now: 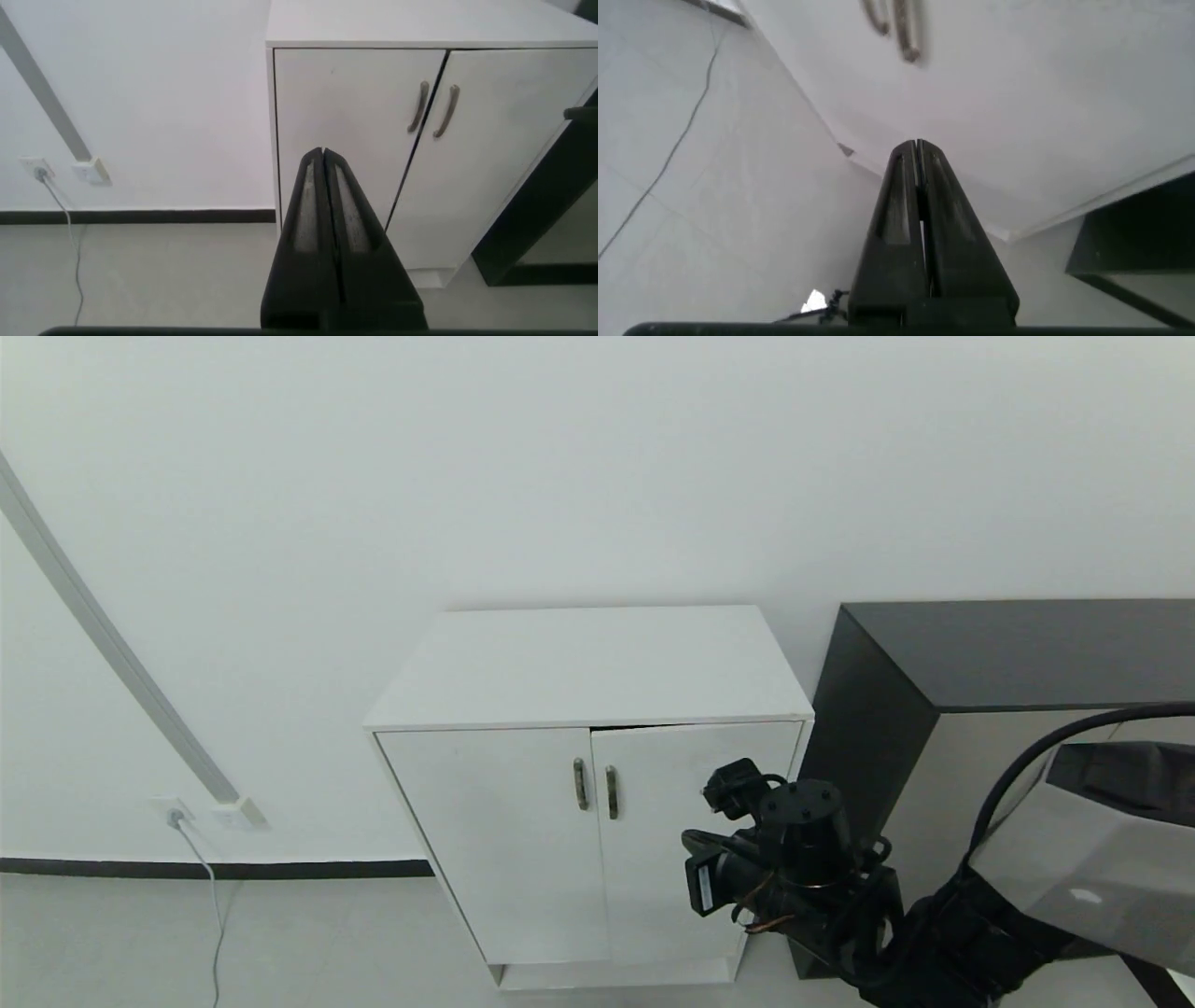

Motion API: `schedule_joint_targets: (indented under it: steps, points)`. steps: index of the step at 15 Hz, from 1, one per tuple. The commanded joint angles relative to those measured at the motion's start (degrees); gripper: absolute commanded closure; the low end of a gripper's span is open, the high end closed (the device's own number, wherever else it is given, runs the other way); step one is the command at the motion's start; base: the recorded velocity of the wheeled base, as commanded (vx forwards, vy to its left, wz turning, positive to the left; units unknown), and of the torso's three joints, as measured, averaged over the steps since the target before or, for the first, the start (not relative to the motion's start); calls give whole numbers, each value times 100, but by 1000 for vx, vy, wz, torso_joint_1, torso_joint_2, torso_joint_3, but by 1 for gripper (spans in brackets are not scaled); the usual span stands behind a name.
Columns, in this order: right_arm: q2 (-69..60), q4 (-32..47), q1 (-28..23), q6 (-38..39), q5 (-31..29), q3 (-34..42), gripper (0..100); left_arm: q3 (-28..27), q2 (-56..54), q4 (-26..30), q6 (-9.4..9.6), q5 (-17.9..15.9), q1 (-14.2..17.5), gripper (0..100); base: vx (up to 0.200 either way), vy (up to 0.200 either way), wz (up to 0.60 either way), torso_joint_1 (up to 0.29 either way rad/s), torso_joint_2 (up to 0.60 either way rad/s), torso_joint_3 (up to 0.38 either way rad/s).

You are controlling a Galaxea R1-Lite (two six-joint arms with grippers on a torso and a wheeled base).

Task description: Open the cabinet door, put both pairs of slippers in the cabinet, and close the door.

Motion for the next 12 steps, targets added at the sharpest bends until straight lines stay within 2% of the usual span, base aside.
schedule_joint_targets:
  steps: [1, 6, 12]
  points:
    - [412, -171, -24, 12, 47, -343, 100, 0, 5, -2, -4, -1, 6, 100, 0, 0, 0, 0, 0, 0]
    - [1168, -189, -393, 3, 73, -1627, 100, 0, 5, -2, -4, -1, 6, 100, 0, 0, 0, 0, 0, 0]
    - [1555, 215, -736, -6, 73, -2567, 100, 0, 5, -2, -4, -9, 6, 100, 0, 0, 0, 0, 0, 0]
